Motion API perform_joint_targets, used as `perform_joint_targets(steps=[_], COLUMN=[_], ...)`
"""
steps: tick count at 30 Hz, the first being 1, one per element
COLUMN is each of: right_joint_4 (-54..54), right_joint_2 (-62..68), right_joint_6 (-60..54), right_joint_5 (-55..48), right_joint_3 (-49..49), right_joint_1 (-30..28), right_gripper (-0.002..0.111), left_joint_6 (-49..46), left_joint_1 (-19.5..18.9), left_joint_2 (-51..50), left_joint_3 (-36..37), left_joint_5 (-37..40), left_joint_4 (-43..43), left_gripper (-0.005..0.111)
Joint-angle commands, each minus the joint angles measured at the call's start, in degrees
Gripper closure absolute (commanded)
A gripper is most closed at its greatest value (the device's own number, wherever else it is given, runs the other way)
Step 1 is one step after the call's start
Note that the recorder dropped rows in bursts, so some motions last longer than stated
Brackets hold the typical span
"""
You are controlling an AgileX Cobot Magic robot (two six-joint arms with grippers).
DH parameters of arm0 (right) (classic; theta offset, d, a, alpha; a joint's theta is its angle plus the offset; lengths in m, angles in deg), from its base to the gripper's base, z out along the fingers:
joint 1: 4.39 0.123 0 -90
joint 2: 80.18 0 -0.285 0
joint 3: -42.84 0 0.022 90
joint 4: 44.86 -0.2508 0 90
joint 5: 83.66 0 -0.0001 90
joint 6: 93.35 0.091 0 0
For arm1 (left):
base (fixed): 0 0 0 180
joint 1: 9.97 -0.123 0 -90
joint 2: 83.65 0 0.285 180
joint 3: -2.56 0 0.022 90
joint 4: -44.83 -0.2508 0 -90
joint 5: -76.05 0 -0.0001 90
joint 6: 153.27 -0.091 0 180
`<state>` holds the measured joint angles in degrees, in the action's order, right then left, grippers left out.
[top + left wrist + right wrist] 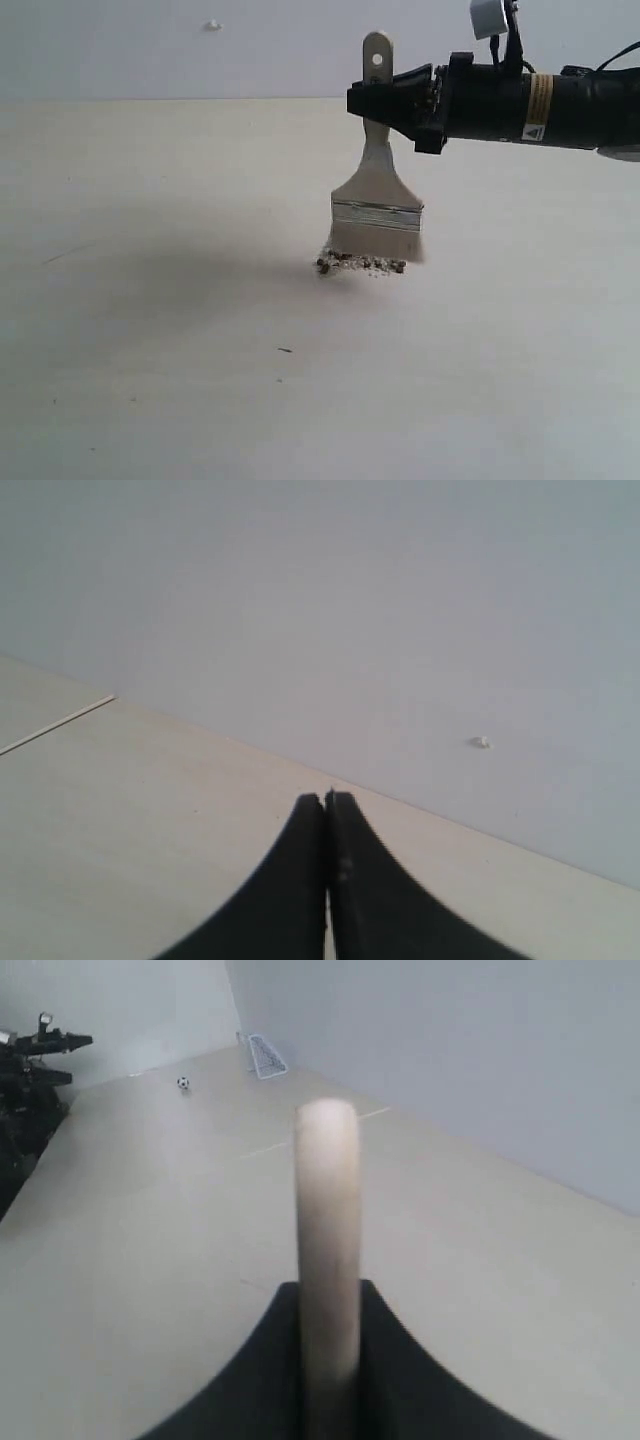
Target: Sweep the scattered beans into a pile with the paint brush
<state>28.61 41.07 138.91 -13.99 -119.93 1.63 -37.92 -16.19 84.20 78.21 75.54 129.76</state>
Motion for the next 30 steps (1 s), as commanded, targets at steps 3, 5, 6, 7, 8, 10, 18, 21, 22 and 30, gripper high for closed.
perform_joint_targets(steps=[3, 5, 6, 7, 8, 10, 18, 21, 22, 30], right_joint_4=[-17.18, -22.59, -25.42, -28.17, -31.01, -36.82, -58.93, -68.10, -71.63, -78.84], right_joint_2=[-0.66, -0.66, -0.66, -0.66, -0.66, -0.66, -0.66, -0.66, -0.66, -0.66], right_joint_6=[-2.28, -4.88, -6.26, -7.65, -9.17, -12.65, -23.86, -30.60, -32.40, -34.21], right_joint_5=[0.29, 0.29, 0.29, 0.29, 0.29, 0.29, 0.29, 0.29, 0.29, -2.18], right_joint_3=[6.40, 9.51, 11.08, 12.55, 13.89, 16.21, 19.69, 19.69, 19.69, 19.69], right_joint_1=[1.33, 2.57, 3.41, 4.41, 5.57, 8.35, 20.00, 24.51, 25.82, 28.62], right_gripper=[0.108, 0.108, 0.108, 0.108, 0.108, 0.108, 0.108, 0.108, 0.108, 0.108], left_joint_6=[-0.16, -0.16, -0.16, -0.16, -0.16, -0.16, -0.16, -0.16, -0.16, -0.16], left_joint_1=[-0.15, -0.15, -0.15, -0.15, -0.15, -0.15, -0.15, -0.15, -0.15, -0.15], left_joint_2=[-0.19, -0.19, -0.19, -0.19, -0.19, -0.19, -0.19, -0.19, -0.19, -0.19], left_joint_3=[0.20, 0.20, 0.20, 0.20, 0.20, 0.20, 0.20, 0.20, 0.20, 0.20], left_joint_5=[0.17, 0.17, 0.17, 0.17, 0.17, 0.17, 0.17, 0.17, 0.17, 0.17], left_joint_4=[0.22, 0.22, 0.22, 0.22, 0.22, 0.22, 0.22, 0.22, 0.22, 0.22], left_gripper=[0.107, 0.107, 0.107, 0.107, 0.107, 0.107, 0.107, 0.107, 0.107, 0.107])
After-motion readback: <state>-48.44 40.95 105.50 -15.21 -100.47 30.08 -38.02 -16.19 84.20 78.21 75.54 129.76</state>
